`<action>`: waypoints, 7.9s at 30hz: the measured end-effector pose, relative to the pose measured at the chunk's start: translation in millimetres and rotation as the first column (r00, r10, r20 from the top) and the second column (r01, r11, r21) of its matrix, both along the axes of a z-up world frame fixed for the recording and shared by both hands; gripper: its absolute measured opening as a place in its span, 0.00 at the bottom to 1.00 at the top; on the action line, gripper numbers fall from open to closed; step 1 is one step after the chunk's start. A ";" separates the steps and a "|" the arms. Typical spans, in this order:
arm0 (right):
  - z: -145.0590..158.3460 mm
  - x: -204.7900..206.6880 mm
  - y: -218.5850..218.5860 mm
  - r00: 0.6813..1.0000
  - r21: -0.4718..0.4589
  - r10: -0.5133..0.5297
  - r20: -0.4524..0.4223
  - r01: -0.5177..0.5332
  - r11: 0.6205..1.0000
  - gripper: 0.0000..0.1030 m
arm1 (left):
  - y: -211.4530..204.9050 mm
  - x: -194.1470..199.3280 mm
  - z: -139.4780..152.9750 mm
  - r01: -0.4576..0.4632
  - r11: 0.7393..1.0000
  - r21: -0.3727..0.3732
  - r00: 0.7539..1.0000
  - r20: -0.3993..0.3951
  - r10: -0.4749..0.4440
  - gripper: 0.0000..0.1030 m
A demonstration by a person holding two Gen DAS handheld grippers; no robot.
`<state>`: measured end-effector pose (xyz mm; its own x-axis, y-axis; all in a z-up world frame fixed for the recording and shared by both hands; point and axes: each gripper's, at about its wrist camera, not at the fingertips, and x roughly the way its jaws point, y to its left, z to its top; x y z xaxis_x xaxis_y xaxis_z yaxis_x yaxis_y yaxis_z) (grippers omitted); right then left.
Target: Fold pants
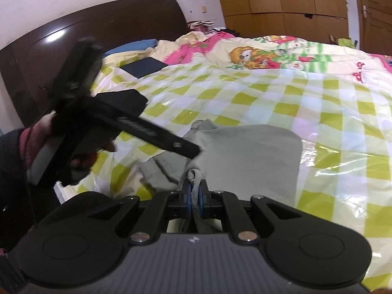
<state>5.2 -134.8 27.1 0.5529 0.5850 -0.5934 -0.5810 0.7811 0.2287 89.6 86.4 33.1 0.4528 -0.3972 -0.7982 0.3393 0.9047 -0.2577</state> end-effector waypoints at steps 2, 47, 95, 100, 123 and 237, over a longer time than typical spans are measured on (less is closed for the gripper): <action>-1.2 0.2 -0.7 1.000 0.002 -0.004 0.006 0.004 1.000 0.06 | -5.9 4.5 -5.2 0.005 1.000 0.024 1.000 -0.029 -0.004 0.84; -9.3 -10.4 17.8 1.000 -0.118 -0.012 0.018 0.014 0.993 0.08 | -14.3 1.8 -6.1 -0.054 0.994 0.097 0.992 -0.112 0.065 0.87; -0.4 -13.1 -16.5 0.999 0.096 -0.034 -0.031 0.037 0.995 0.10 | -34.1 16.2 12.3 -0.147 0.988 0.043 0.977 -0.147 0.152 0.53; 6.4 -3.6 -4.6 0.999 0.109 -0.029 -0.028 0.032 0.993 0.10 | -34.1 33.9 21.3 -0.088 0.993 0.084 0.990 -0.104 0.097 0.23; -14.0 66.3 133.4 0.997 0.072 0.059 -0.055 -0.055 0.996 0.10 | 48.3 74.3 -14.9 -0.094 0.993 0.066 0.995 -0.009 0.095 0.20; -48.2 74.6 57.4 0.998 -0.256 0.039 -0.043 -0.049 0.966 0.45 | 97.9 -30.7 -25.8 -0.243 0.970 0.012 0.968 -0.067 0.243 0.45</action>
<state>79.8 -77.4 -21.1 0.5048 0.4338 -0.7463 -0.6112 0.7902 0.0459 59.0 184.3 7.4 0.4806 -0.2792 -0.8313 0.0909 0.9587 -0.2694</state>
